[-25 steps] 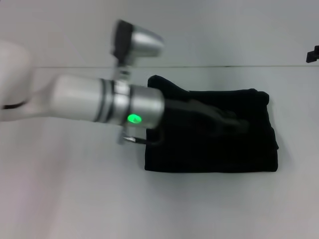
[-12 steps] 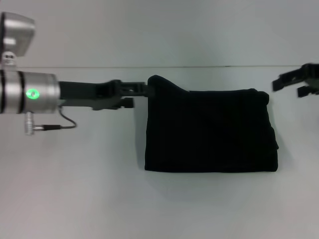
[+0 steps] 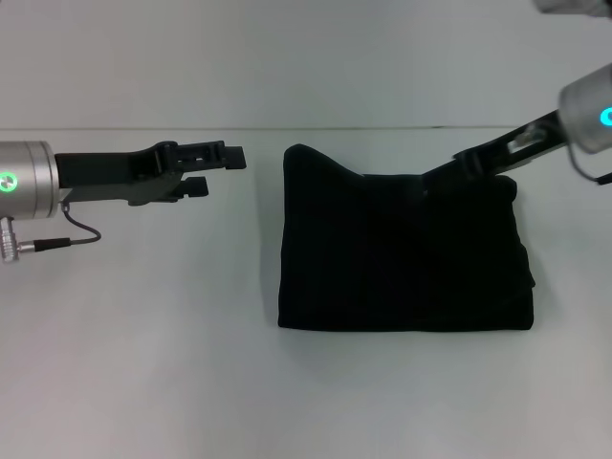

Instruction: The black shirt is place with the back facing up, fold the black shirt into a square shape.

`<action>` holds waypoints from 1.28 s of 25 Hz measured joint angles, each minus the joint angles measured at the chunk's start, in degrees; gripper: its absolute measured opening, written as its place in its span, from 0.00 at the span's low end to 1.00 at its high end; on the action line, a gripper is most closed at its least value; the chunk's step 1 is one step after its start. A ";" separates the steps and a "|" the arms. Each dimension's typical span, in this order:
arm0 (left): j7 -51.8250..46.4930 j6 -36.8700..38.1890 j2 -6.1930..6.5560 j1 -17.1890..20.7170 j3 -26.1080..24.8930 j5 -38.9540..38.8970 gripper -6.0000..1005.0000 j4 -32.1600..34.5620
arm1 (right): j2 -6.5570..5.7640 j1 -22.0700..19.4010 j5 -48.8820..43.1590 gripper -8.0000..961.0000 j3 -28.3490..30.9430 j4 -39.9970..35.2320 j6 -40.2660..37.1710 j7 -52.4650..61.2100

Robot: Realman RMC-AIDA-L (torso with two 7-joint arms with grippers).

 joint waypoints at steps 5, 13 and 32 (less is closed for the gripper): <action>0.03 -0.48 -0.21 0.47 -0.05 -0.35 0.94 -0.05 | 2.12 1.27 -1.08 0.97 -5.41 2.96 5.79 0.58; 0.00 -0.90 -0.69 0.56 -0.09 -1.07 0.94 -0.05 | 3.72 2.31 -6.71 0.97 -10.83 6.96 11.49 7.07; 0.90 -1.81 -0.88 0.64 -0.23 -3.96 0.94 -1.24 | 1.18 -7.02 -15.75 0.97 -5.90 -3.99 4.71 21.57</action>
